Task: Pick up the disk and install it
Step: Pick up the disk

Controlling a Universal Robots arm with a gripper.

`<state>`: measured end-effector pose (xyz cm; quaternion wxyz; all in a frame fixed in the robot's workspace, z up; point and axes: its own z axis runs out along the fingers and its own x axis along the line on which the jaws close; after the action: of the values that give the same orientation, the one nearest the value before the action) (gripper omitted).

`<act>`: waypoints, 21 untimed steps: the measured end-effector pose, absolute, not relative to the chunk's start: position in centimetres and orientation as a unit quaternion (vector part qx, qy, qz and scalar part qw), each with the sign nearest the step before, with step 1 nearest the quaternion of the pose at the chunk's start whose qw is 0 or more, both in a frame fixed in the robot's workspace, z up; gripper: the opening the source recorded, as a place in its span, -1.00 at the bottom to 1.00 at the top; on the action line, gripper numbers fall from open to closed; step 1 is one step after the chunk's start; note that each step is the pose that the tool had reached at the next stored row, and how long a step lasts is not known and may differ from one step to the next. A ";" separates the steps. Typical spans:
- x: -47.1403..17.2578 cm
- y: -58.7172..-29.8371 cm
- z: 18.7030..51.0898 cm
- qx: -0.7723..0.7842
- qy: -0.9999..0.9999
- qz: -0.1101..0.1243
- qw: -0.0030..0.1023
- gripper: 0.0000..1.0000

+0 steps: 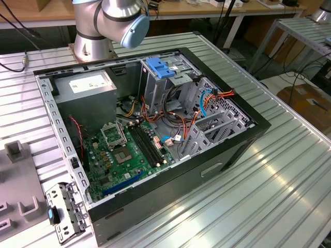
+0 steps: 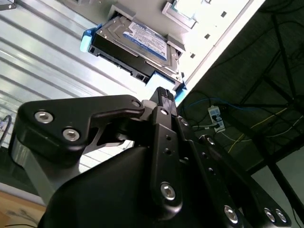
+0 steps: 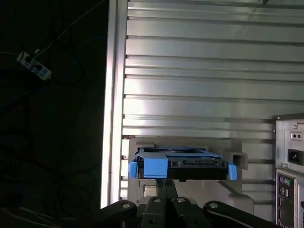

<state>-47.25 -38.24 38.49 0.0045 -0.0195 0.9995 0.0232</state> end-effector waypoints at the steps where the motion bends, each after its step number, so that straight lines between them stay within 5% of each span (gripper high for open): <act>1: -47.2 -38.2 38.5 -0.029 0.999 0.023 0.004 -0.79; 21: -47.2 -38.2 38.5 -0.263 0.964 0.024 -0.001 -0.79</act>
<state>-47.25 -38.24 38.49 -0.0014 -0.2634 0.9644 0.0236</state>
